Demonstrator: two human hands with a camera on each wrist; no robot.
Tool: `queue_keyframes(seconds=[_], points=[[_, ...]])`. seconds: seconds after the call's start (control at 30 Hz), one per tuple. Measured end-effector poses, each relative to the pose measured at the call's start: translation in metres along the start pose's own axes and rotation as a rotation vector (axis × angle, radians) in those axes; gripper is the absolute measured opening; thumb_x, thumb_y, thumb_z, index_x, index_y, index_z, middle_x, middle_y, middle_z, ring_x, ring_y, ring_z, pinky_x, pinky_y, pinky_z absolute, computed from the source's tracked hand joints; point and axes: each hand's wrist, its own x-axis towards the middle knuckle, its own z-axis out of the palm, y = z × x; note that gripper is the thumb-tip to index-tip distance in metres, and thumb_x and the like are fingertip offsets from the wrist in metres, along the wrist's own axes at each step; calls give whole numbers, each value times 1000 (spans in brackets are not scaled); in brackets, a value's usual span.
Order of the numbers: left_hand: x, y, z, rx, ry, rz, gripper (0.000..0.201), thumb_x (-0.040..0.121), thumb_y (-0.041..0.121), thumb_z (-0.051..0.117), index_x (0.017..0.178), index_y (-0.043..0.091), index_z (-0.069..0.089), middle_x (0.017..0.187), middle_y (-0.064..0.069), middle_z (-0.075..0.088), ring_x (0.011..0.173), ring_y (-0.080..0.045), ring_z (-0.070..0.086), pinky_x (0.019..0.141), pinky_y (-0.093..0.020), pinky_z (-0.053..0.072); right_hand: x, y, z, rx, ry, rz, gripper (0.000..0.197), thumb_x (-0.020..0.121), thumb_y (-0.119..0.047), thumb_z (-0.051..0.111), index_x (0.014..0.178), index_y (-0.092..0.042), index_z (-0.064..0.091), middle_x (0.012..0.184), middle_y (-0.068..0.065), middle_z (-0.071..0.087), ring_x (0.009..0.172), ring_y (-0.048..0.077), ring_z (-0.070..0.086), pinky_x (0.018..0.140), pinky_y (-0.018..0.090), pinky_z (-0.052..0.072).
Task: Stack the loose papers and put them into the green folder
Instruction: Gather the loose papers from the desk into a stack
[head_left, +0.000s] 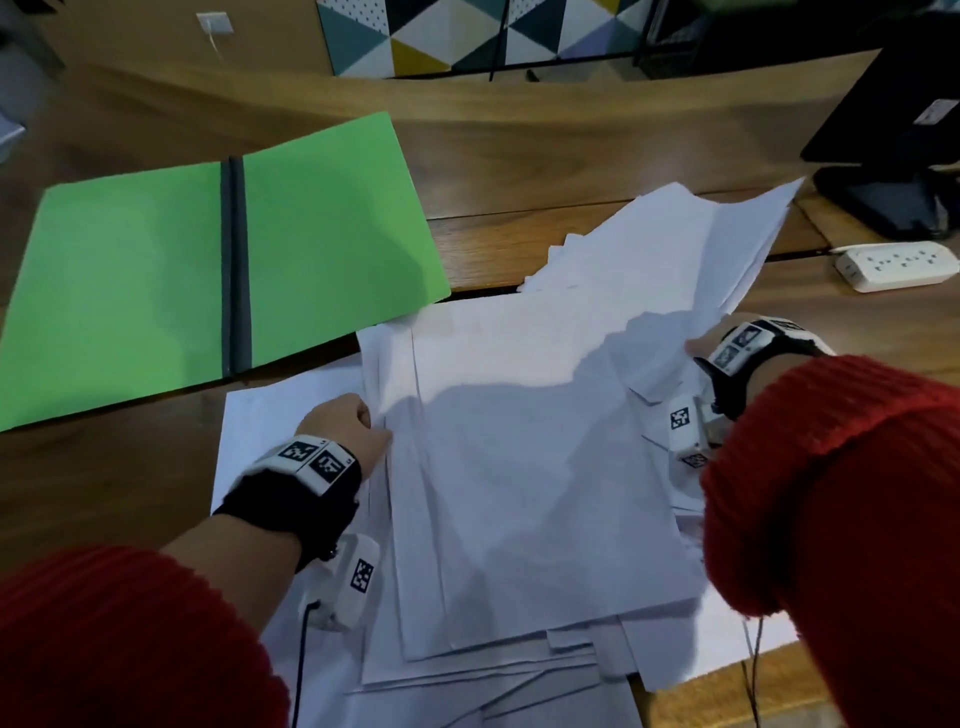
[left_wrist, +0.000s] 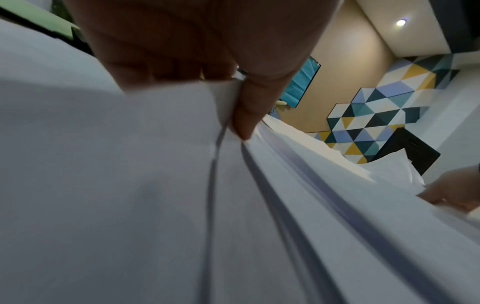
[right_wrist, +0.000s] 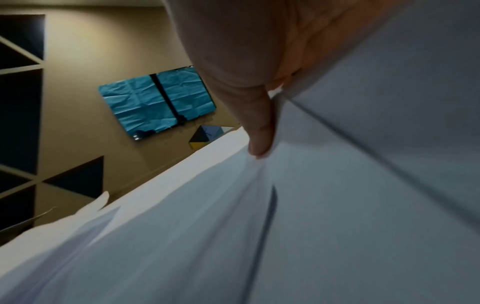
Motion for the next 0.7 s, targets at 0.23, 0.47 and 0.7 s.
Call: queue_keyframes(seconds=[0.23, 0.47, 0.7], points=[[-9, -45, -14, -24, 37, -45, 34, 77, 27, 66, 63, 13, 38, 63, -4, 44, 58, -19, 40, 52, -30, 27, -30, 20, -1, -61, -130, 35, 60, 70, -45, 59, 102, 5, 62, 96, 18, 60, 87, 33, 59, 73, 35, 48], [-26, -41, 1, -221, -23, -20, 45, 87, 38, 52, 118, 6, 52, 123, -18, 59, 109, -34, 54, 86, -33, 39, -71, -9, 34, -45, -193, 6, 64, 89, -43, 51, 132, 4, 41, 139, 23, 44, 120, 33, 48, 87, 31, 38], [-51, -29, 14, -444, -63, 45, 76, 60, 41, 79, 125, 18, 47, 122, -5, 60, 106, -27, 57, 86, -29, 40, -108, -46, 60, 238, -166, -90, 80, 70, -35, 75, 136, -12, 37, 142, 14, 32, 121, 32, 47, 94, 38, 45]])
